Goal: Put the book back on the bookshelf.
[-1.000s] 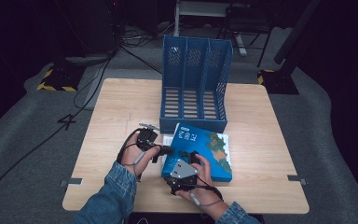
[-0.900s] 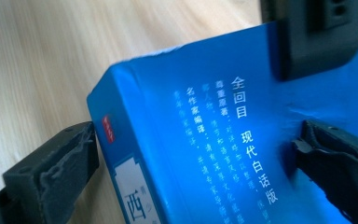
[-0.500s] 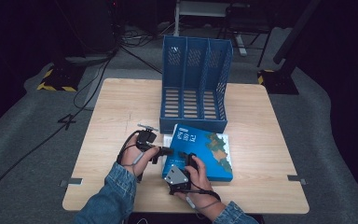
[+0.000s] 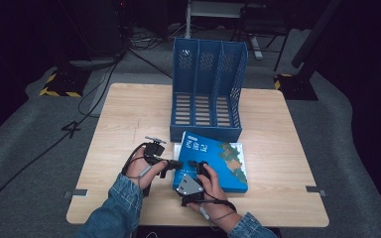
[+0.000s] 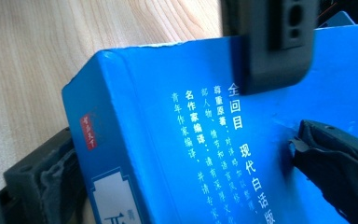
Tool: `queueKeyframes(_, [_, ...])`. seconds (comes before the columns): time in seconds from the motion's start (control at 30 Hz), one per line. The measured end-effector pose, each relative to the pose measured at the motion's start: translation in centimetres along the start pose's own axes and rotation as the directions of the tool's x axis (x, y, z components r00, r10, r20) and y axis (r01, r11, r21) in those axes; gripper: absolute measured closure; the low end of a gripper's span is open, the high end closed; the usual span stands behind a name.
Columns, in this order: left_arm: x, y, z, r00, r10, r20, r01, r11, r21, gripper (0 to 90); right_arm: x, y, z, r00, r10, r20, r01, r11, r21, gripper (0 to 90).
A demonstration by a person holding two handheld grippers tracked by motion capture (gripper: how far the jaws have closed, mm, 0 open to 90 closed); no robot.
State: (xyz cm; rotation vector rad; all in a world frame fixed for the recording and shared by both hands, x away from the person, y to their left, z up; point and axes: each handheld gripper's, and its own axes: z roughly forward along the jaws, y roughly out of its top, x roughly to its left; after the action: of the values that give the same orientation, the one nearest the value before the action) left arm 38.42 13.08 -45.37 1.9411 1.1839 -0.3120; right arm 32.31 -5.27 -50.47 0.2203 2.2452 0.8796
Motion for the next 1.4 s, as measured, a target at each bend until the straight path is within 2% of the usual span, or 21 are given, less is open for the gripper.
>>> queueKeyframes(0.1, [0.3, -0.4, 0.1, 0.9998, -0.014, 0.013, 0.014, 0.9998, 0.012, 79.0, -0.1, -0.1, 0.1, 0.9999, 0.012, -0.006, -0.012, 1.0, -0.003, 0.6])
queueKeyframes(0.33, [0.1, -0.3, -0.2, 0.9996, 0.007, 0.026, -0.007, 1.0, 0.003, 83.0, 0.0, 0.0, 0.1, 0.9999, 0.012, -0.001, -0.012, 1.0, -0.006, 0.0])
queueKeyframes(0.4, [0.1, 0.0, -0.4, 0.9972, -0.015, 0.074, 0.015, 0.9999, -0.005, 83.1, 0.2, 0.1, 0.0, 0.9989, -0.02, 0.041, 0.02, 1.0, -0.004, 0.0])
queueKeyframes(0.47, [0.0, 0.2, -0.7, 0.9939, -0.022, 0.108, 0.024, 0.9996, -0.014, 82.9, 0.4, 0.2, -0.2, 0.9929, -0.078, 0.09, 0.077, 0.997, 0.006, 0.0])
queueKeyframes(0.57, [-0.2, 0.3, -0.7, 0.9943, -0.018, 0.105, 0.019, 0.9998, -0.008, 82.7, 0.3, 0.2, -0.4, 0.9894, -0.087, 0.116, 0.088, 0.996, 0.0, 0.4])
queueKeyframes(0.63, [-0.1, 0.1, -0.3, 0.9949, -0.026, 0.097, 0.025, 0.9997, 0.006, 82.5, 0.0, 0.2, -0.3, 0.9916, -0.075, 0.105, 0.074, 0.997, 0.018, 0.4])
queueKeyframes(0.7, [0.2, 0.0, -0.2, 0.992, -0.052, 0.115, 0.052, 0.9986, 0.009, 82.2, 0.1, 0.0, -0.1, 0.9911, -0.085, 0.103, 0.081, 0.996, 0.041, 0.7])
queueKeyframes(0.93, [0.1, 0.1, -0.2, 0.9933, -0.046, 0.106, 0.047, 0.9989, -0.002, 81.8, 0.0, 0.0, 0.1, 0.9905, -0.089, 0.105, 0.085, 0.995, 0.044, 3.1])
queueKeyframes(0.97, [0.1, 0.0, -0.1, 0.992, -0.058, 0.112, 0.059, 0.9983, -0.003, 81.6, 0.0, 0.0, 0.0, 0.9897, -0.096, 0.106, 0.091, 0.995, 0.047, 5.0])
queueKeyframes(1.0, [0.1, 0.0, -0.1, 0.9914, -0.07, 0.111, 0.07, 0.9976, 0.001, 81.0, 0.0, -0.1, 0.0, 0.9854, -0.116, 0.125, 0.109, 0.992, 0.058, 11.9])
queueKeyframes(1.03, [0.3, 0.0, -0.1, 0.9918, -0.062, 0.111, 0.063, 0.998, -0.001, 80.7, 0.1, -0.2, -0.1, 0.9818, -0.134, 0.134, 0.126, 0.99, 0.071, 13.4])
queueKeyframes(1.07, [0.3, -0.1, 0.0, 0.9908, -0.076, 0.112, 0.077, 0.9971, -0.002, 80.4, 0.0, -0.3, -0.1, 0.9818, -0.139, 0.13, 0.132, 0.989, 0.062, 15.1])
queueKeyframes(1.1, [0.4, -0.1, 0.0, 0.9931, -0.062, 0.1, 0.063, 0.998, -0.003, 79.4, 0.0, -0.3, -0.2, 0.9824, -0.145, 0.119, 0.137, 0.988, 0.065, 20.2])
queueKeyframes(1.17, [0.4, -0.1, 0.0, 0.9954, -0.051, 0.081, 0.051, 0.9987, -0.003, 77.5, 0.4, -0.2, -0.4, 0.9726, -0.199, 0.12, 0.19, 0.978, 0.08, 28.5])
queueKeyframes(1.2, [0.3, -0.1, -0.1, 0.9992, -0.017, 0.036, 0.017, 0.9999, 0.0, 75.9, 0.6, -0.1, -0.4, 0.9673, -0.225, 0.118, 0.215, 0.972, 0.091, 31.1])
queueKeyframes(1.23, [0.3, -0.1, -0.1, 0.9992, -0.017, 0.036, 0.017, 0.9999, 0.0, 73.4, 0.6, -0.1, -0.4, 0.9673, -0.225, 0.118, 0.215, 0.972, 0.091, 31.1])
queueKeyframes(1.27, [0.3, -0.2, -0.2, 1.0, 0.009, -0.004, -0.009, 0.9999, 0.007, 70.1, 0.5, 0.0, -0.5, 0.9652, -0.242, 0.098, 0.233, 0.967, 0.103, 39.8])
queueKeyframes(1.3, [0.7, -0.3, -0.2, 1.0, 0.009, -0.001, -0.009, 1.0, -0.003, 64.8, 0.4, 0.1, -0.6, 0.966, -0.241, 0.093, 0.232, 0.968, 0.1, 44.5])
queueKeyframes(1.33, [0.8, -0.4, -0.3, 1.0, 0.0, 0.007, 0.0, 1.0, -0.004, 62.6, 0.2, 0.2, -0.7, 0.9637, -0.254, 0.083, 0.245, 0.964, 0.102, 47.4])
queueKeyframes(1.37, [1.1, -0.5, -0.5, 0.999, 0.006, 0.044, -0.005, 0.9995, -0.033, 60.8, 0.1, 0.3, -0.7, 0.9649, -0.25, 0.079, 0.242, 0.965, 0.104, 52.6])
queueKeyframes(1.4, [1.1, -0.5, -0.5, 0.999, 0.006, 0.044, -0.005, 0.9995, -0.033, 61.3, -0.2, 0.4, -0.8, 0.9673, -0.247, 0.06, 0.24, 0.965, 0.104, 56.0])
